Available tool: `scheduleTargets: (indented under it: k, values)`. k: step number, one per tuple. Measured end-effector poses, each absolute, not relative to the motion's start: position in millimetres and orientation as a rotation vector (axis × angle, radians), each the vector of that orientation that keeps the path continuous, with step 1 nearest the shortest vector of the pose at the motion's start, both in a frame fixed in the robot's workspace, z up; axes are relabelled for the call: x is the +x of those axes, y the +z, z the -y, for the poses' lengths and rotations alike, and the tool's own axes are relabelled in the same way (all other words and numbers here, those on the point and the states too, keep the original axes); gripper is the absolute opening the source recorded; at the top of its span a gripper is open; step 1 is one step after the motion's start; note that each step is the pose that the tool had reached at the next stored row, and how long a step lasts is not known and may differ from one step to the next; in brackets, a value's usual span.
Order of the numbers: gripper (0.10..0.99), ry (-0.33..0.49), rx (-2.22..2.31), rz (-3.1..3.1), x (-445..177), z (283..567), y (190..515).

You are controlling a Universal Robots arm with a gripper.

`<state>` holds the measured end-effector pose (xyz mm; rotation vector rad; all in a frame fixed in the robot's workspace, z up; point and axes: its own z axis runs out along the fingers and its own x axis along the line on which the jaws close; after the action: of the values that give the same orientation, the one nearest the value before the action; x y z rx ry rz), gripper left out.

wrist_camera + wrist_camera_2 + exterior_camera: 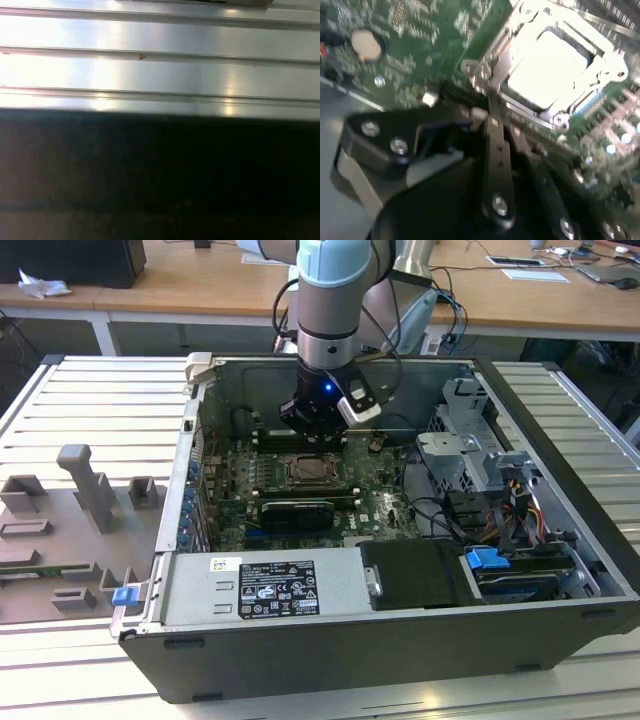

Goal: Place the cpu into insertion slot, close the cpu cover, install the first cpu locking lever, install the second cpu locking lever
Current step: 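Install the first cpu locking lever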

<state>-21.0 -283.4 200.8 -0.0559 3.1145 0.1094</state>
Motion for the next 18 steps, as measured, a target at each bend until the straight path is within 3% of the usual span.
scheduleTargets:
  k: [18]
  values:
    - [0.106, 0.110, -0.056, -3.114, -21.0, 288.9, 214.9]
